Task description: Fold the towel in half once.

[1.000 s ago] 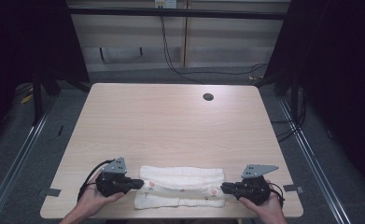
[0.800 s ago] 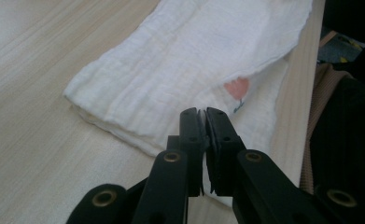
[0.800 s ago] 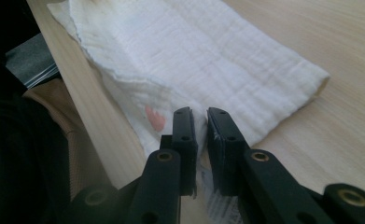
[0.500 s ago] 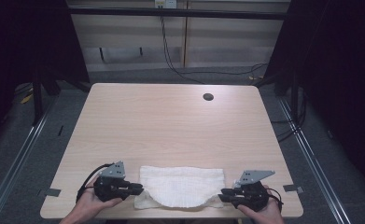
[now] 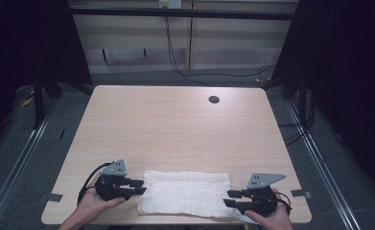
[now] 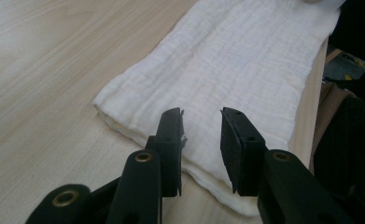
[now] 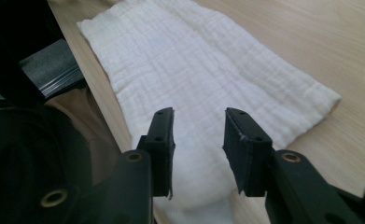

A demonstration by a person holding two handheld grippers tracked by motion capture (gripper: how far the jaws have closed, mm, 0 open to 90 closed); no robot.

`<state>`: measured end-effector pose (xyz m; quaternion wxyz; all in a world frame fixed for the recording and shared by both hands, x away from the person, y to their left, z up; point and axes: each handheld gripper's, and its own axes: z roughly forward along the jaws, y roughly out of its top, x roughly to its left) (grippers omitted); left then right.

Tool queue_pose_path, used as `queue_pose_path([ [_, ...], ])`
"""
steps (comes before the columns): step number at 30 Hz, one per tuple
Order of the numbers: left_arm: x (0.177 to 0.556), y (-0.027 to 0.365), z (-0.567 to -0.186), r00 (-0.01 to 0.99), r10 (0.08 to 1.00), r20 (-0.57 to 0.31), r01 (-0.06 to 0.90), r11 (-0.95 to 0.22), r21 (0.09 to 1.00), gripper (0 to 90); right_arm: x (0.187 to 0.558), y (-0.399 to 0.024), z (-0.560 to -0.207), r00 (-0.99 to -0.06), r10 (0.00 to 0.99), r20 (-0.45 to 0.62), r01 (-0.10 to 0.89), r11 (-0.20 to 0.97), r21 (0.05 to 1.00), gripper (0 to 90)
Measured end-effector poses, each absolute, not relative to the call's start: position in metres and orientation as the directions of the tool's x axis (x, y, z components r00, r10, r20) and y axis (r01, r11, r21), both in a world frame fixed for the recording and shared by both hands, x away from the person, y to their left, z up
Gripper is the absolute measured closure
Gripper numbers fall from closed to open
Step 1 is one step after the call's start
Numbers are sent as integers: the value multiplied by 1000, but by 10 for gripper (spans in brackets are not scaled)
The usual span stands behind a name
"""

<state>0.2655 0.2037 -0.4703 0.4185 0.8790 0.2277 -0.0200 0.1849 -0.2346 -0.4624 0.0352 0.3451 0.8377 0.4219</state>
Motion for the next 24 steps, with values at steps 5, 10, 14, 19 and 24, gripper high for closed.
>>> queue_pose_path([
  [5,272,200,-469,897,382,-222,412,-543,731,726,190,-227,-462,-761,609,222,549,425,720,606],
  [10,285,192,-477,881,414,-230,442,-542,715,702,209,-215,-471,-736,644,208,578,437,689,517],
  [14,283,192,-479,873,427,-236,453,-532,715,649,218,-201,-484,-739,650,177,573,468,673,475],
  [19,282,185,-490,890,401,-217,434,-598,674,661,212,-191,-492,-753,652,92,543,536,647,476],
  [24,279,179,-493,903,389,-180,401,-617,677,655,207,-185,-493,-751,659,28,515,560,649,515],
])
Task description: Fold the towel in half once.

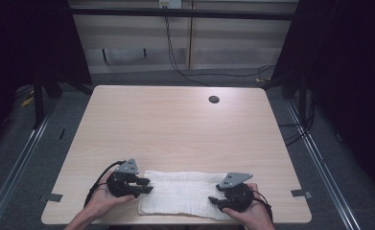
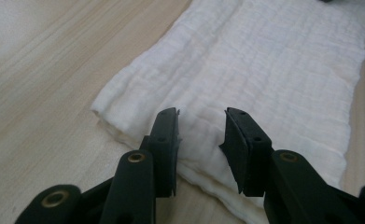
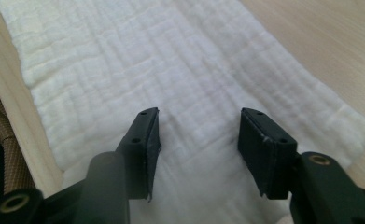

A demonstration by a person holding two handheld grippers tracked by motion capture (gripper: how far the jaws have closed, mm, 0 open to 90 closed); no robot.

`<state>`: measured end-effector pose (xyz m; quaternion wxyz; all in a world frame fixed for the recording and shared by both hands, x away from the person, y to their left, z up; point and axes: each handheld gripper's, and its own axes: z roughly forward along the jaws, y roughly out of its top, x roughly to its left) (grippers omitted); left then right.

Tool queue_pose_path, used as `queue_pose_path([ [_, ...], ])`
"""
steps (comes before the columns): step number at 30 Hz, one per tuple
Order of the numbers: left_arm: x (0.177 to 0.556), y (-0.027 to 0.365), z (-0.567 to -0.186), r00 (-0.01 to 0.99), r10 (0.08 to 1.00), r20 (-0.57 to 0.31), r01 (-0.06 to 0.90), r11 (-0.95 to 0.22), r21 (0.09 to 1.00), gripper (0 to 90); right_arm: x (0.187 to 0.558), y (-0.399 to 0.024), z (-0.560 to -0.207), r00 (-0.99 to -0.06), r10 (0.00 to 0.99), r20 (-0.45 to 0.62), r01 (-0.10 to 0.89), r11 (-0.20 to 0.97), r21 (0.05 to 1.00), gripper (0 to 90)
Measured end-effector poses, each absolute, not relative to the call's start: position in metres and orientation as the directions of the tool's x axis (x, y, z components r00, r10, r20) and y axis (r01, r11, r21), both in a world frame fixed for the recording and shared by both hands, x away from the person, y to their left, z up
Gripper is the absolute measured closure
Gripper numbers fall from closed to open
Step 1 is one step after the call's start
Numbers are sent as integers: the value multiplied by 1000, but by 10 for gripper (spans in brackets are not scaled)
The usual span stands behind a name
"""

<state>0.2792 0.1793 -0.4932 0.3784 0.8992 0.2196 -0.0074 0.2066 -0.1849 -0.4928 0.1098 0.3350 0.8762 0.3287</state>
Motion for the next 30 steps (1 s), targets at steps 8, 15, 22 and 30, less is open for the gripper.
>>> queue_pose_path([
  [8,275,170,-495,900,415,-132,386,-623,680,839,210,-189,-491,-747,664,29,521,557,647,764],
  [15,284,159,-499,887,406,-221,436,-576,692,881,217,-200,-492,-735,673,85,556,526,644,835],
  [22,285,150,-498,893,398,-209,425,-593,684,882,218,-216,-490,-718,688,108,586,512,628,839],
  [30,284,141,-498,895,389,-217,423,-589,688,874,217,-231,-491,-707,697,118,595,497,631,835],
])
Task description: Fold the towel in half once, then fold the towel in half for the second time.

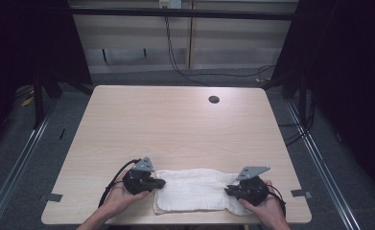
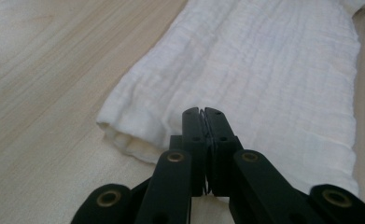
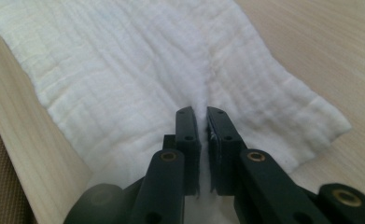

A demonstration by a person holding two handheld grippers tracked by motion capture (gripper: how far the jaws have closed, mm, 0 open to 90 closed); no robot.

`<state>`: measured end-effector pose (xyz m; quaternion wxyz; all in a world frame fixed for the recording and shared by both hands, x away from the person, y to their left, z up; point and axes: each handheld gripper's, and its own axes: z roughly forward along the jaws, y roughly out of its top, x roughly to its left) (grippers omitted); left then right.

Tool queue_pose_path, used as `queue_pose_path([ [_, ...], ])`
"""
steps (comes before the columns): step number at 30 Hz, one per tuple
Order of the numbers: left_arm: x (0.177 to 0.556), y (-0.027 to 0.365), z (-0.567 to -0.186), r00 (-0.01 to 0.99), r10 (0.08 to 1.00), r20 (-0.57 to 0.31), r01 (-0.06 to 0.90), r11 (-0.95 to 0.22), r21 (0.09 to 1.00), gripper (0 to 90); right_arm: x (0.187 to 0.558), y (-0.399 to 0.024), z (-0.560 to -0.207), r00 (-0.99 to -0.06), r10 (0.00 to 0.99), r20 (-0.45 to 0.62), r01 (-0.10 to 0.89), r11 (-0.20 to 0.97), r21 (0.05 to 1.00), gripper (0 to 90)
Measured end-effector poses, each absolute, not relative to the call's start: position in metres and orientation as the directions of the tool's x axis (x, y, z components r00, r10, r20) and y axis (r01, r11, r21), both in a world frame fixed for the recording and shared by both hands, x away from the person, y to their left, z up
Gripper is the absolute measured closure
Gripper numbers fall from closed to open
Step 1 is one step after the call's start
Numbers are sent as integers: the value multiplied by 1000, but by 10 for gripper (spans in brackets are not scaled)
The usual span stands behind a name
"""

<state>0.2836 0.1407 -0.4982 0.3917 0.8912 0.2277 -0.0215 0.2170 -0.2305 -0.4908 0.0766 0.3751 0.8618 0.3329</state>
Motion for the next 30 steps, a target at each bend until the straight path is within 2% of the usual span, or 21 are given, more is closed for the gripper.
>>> queue_pose_path([
  [2,284,142,-498,896,378,-231,425,-584,691,819,216,-233,-490,-703,699,131,605,491,627,806],
  [4,284,142,-496,894,386,-228,426,-567,705,740,214,-233,-490,-700,704,122,602,490,631,683],
  [5,284,144,-495,893,385,-231,426,-566,705,695,213,-232,-489,-694,710,120,605,484,632,654],
  [9,287,152,-484,874,422,-243,451,-515,729,573,211,-230,-480,-688,712,139,587,434,683,595],
  [10,286,154,-480,870,441,-222,446,-511,735,543,210,-229,-477,-688,713,135,580,429,693,586],
  [11,287,157,-477,867,459,-193,434,-507,745,522,208,-227,-475,-691,709,143,576,419,703,578],
  [14,295,165,-470,860,474,-188,442,-507,740,484,203,-215,-468,-705,695,139,556,420,717,554],
  [18,307,172,-465,851,492,-184,446,-490,749,481,196,-194,-462,-731,670,126,543,460,702,539],
  [24,327,168,-470,854,485,-187,448,-506,737,476,192,-155,-456,-789,598,140,495,485,721,582],
  [26,328,166,-474,846,492,-206,463,-484,743,502,191,-140,-456,-805,573,157,484,480,731,593],
  [30,327,160,-478,865,464,-194,443,-521,729,494,191,-108,-463,-841,511,177,465,519,717,612],
])
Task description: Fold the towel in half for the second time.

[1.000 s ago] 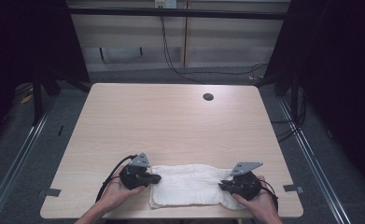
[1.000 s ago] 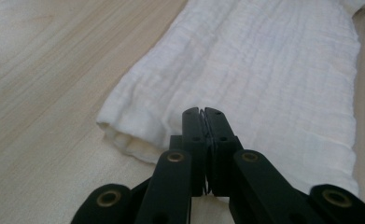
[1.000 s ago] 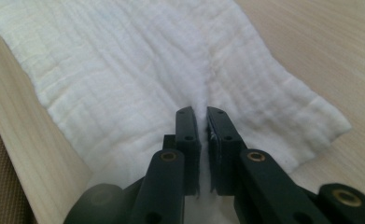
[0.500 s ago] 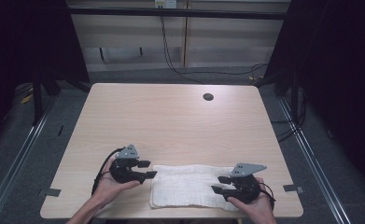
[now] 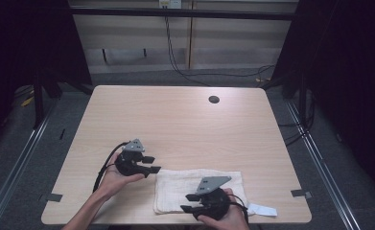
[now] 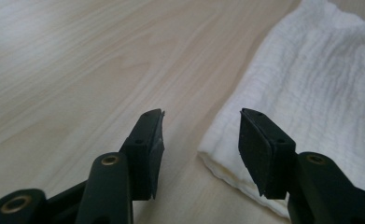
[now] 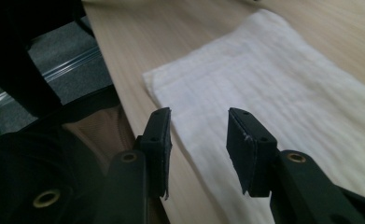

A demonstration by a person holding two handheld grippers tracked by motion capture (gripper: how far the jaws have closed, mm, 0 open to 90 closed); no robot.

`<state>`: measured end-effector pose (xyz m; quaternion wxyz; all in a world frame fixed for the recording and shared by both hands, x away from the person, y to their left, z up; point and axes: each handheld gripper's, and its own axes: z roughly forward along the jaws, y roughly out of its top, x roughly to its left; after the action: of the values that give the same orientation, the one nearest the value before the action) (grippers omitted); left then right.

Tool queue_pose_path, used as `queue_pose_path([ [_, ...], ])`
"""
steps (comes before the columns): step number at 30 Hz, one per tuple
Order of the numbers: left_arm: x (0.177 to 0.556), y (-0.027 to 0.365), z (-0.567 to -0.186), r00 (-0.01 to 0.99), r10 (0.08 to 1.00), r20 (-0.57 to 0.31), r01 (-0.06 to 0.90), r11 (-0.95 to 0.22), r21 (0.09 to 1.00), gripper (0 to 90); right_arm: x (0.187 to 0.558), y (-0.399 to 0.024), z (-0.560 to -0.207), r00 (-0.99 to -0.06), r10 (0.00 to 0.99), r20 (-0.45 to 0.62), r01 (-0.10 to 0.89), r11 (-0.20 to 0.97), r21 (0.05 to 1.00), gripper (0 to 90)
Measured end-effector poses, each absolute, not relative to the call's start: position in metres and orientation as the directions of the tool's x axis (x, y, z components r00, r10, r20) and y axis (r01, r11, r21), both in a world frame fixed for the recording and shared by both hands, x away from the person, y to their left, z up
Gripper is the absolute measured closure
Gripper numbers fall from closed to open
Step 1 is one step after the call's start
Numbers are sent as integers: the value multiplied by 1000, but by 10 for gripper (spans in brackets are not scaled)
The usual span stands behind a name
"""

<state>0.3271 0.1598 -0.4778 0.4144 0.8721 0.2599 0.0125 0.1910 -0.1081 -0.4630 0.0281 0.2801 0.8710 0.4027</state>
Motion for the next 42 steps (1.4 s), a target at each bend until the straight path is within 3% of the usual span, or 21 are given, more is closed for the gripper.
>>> queue_pose_path([
  [9,329,163,-482,848,484,-215,472,-507,721,452,212,-58,-477,-875,436,211,452,580,678,636],
  [16,326,163,-484,851,484,-204,468,-521,714,421,218,-35,-489,-892,403,206,427,601,676,587],
  [26,329,168,-485,843,493,-216,477,-498,724,406,205,-32,-498,-929,361,84,310,633,710,552],
  [31,329,168,-485,842,492,-221,480,-498,722,406,203,-31,-498,-923,383,39,297,643,706,680],
  [36,332,166,-488,843,488,-225,486,-514,707,409,203,-32,-499,-918,396,29,297,636,712,717],
  [38,333,162,-491,849,476,-230,484,-526,700,412,204,-33,-499,-913,406,36,308,629,714,778],
  [42,331,153,-496,872,431,-234,462,-563,686,508,209,-35,-498,-906,418,67,338,620,708,826],
])
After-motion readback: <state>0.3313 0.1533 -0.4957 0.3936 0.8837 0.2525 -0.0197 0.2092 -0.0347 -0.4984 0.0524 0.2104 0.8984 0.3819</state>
